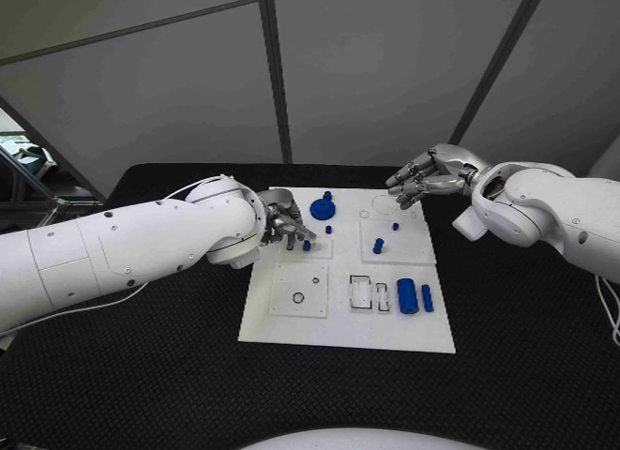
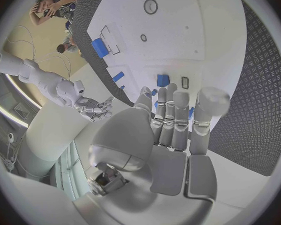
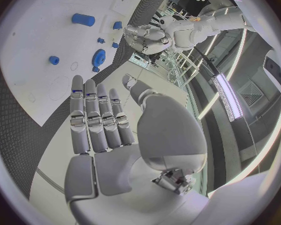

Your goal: Assemble the parts on the task board

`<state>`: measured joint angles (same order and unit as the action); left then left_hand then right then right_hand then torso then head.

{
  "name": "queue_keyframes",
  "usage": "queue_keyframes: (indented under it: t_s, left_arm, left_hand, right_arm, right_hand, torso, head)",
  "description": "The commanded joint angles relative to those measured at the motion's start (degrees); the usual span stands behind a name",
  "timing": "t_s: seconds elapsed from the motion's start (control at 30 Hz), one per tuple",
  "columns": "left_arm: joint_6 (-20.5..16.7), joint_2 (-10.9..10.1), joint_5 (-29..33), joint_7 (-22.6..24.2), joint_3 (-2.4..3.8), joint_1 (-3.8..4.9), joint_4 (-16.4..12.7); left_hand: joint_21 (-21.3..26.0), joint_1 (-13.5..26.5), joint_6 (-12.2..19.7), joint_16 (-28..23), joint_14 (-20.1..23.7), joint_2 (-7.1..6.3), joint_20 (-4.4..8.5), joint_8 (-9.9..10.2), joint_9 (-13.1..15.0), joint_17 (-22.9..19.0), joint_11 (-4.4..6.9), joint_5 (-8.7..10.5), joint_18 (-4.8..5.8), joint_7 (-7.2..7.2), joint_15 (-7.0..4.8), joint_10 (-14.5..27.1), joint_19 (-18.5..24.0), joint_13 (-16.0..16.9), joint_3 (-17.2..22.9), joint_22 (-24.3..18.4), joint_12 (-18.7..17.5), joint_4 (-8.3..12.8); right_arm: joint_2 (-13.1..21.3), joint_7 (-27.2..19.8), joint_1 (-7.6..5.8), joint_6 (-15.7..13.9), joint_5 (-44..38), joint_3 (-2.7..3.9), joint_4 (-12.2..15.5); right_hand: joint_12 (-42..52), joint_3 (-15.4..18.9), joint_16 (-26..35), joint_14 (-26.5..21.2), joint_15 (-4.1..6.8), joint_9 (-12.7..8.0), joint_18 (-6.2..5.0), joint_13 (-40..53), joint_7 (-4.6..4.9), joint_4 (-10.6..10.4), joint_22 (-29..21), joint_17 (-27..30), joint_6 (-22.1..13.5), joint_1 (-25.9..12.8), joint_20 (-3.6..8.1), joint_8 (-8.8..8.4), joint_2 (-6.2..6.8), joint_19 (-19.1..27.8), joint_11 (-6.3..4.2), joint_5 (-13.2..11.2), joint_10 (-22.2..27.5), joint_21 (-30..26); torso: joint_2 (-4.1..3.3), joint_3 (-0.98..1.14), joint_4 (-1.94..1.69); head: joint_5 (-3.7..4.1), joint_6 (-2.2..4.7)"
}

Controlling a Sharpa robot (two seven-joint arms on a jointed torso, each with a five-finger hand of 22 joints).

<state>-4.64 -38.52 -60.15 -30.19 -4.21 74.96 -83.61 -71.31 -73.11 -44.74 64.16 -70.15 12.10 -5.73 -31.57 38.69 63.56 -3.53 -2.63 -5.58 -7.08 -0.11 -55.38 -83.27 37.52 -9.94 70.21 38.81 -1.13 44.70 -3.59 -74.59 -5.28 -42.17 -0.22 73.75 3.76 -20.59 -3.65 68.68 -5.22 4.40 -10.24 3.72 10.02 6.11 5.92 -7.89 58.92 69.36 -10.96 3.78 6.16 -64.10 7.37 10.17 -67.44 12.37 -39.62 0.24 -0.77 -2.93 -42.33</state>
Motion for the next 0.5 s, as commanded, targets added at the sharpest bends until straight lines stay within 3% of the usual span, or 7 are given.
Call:
queue_keyframes:
  t_s: [0.03, 0.1, 0.17, 0.2, 0.23, 0.33, 0.5]
  left_arm:
    - [1.6, 0.6, -0.7, -1.5, 0.02, 0.1, 0.6]
    - [2.1, 1.1, -1.2, -1.8, 0.02, 0.13, 1.0]
    - [2.4, 1.5, -2.0, -1.9, 0.0, 0.17, 1.5]
    - [2.5, 1.7, -2.3, -2.0, -0.03, 0.19, 1.8]
    - [2.6, 1.9, -2.6, -2.1, -0.07, 0.22, 2.0]
    - [2.8, 2.4, -3.0, -2.2, -0.16, 0.28, 2.4]
    - [3.0, 3.3, -3.9, -3.3, -0.24, 0.36, 3.2]
  left_hand:
    - [-7.1, 0.6, 2.8, 2.4, -2.5, 1.18, 0.52, -5.0, 5.4, 0.9, 0.61, -0.11, 2.61, 0.46, -0.43, 2.1, -2.0, 6.2, 0.2, 7.4, 7.3, -1.1]
    - [-10.2, 0.9, 4.5, 3.4, -3.4, 1.59, 0.73, -8.7, 9.2, 1.2, 0.94, 0.01, 3.26, 0.89, -0.72, -1.8, -2.7, 16.6, 0.2, 10.7, 18.4, -1.9]
    - [-11.5, 0.9, 6.7, 3.5, -3.2, 2.39, 0.73, -11.5, 12.4, 0.6, 0.79, 0.09, 3.5, 1.01, -0.97, -1.7, -2.7, 21.6, 0.2, 12.1, 23.8, -2.9]
    - [-4.5, 0.8, 6.6, 11.7, -9.1, 2.63, 0.64, -12.2, 13.0, 9.5, 1.15, -0.1, 1.49, 1.11, -0.85, -3.9, 1.8, 24.2, 0.3, 4.8, 26.4, -3.1]
    - [-2.6, 1.3, 6.8, 15.8, -11.6, 2.34, 0.55, -13.2, 14.0, 13.7, 1.28, -0.14, 1.04, 1.2, -0.76, -6.0, 3.5, 27.1, -0.2, 3.2, 29.5, -3.9]
    - [-2.8, 2.3, 6.9, 18.6, -13.1, 0.88, 0.49, -14.4, 15.2, 16.6, 1.18, -0.11, 1.04, 1.17, -0.78, -8.1, 3.9, 30.1, -1.5, 3.6, 32.7, -5.2]
    - [-11.6, 3.6, 3.8, 25.1, -19.1, -1.38, 1.48, -16.0, 15.7, 25.3, 2.65, -0.35, 3.36, 2.68, -2.11, -17.6, -2.1, 37.0, -3.0, 12.4, 39.9, -7.1]
  right_arm:
    - [-0.1, -0.5, -0.07, 0.3, 0.0, 0.01, 0.0]
    - [-0.1, -0.4, -0.06, 0.3, 0.0, 0.01, 0.0]
    - [-0.1, -0.4, -0.05, 0.3, 0.0, 0.01, -0.1]
    - [-0.2, -0.4, -0.05, 0.4, 0.0, 0.01, -0.1]
    - [-0.2, -0.4, -0.05, 0.4, 0.0, 0.01, -0.1]
    - [-0.2, -0.3, -0.04, 0.4, 0.0, 0.01, -0.1]
    - [-0.3, -0.3, -0.03, 0.4, 0.0, 0.0, -0.1]
  right_hand:
    - [-0.1, 0.4, 0.1, -0.4, 0.02, 0.1, -0.19, 0.0, 0.1, 0.1, -0.1, 0.1, 0.4, 0.0, 0.03, 0.13, -0.57, -0.3, 0.02, 0.3, 0.4, -0.2]
    - [-0.1, 0.4, 0.1, -0.4, 0.02, 0.1, -0.19, 0.0, 0.1, 0.1, -0.1, 0.1, 0.4, -0.1, 0.02, 0.13, -0.57, -0.3, 0.02, 0.3, 0.4, -0.2]
    - [-0.1, 0.4, 0.1, -0.4, 0.02, 0.1, -0.19, 0.0, 0.1, 0.1, -0.1, 0.1, 0.4, -0.1, 0.02, 0.13, -0.57, -0.3, 0.02, 0.3, 0.4, -0.2]
    - [-0.1, 0.4, 0.1, -0.4, 0.02, 0.1, -0.19, 0.0, 0.1, 0.1, -0.1, 0.1, 0.4, -0.1, 0.02, 0.13, -0.57, -0.3, 0.02, 0.3, 0.4, -0.2]
    - [-0.1, 0.4, 0.1, -0.4, 0.02, 0.1, -0.19, 0.0, 0.1, 0.1, -0.1, 0.1, 0.4, -0.1, 0.02, 0.13, -0.57, -0.3, 0.02, 0.3, 0.4, -0.2]
    - [-0.1, 0.5, 0.1, -0.4, 0.01, 0.1, -0.19, 0.0, 0.12, 0.0, -0.1, 0.1, 0.4, -0.2, 0.02, 0.06, -0.57, -0.4, 0.03, 0.3, 0.3, -0.3]
    - [-0.1, 0.5, 0.1, -0.4, 0.01, 0.1, -0.19, 0.0, 0.12, 0.0, -0.1, 0.1, 0.4, -0.2, 0.02, 0.06, -0.57, -0.4, 0.03, 0.3, 0.3, -0.3]
  torso:
    - [-0.06, 0.0, 0.03]
    - [-0.06, 0.01, 0.03]
    - [-0.06, 0.03, -0.01]
    - [-0.05, 0.03, 0.02]
    - [-0.06, 0.03, 0.04]
    - [-0.04, 0.02, 0.0]
    - [-0.05, 0.03, -0.02]
  head:
    - [-0.03, -0.12]
    - [-0.02, -0.15]
    - [-0.02, -0.17]
    - [-0.07, -0.2]
    - [-0.09, -0.2]
    - [-0.02, -0.16]
    - [-0.06, -0.32]
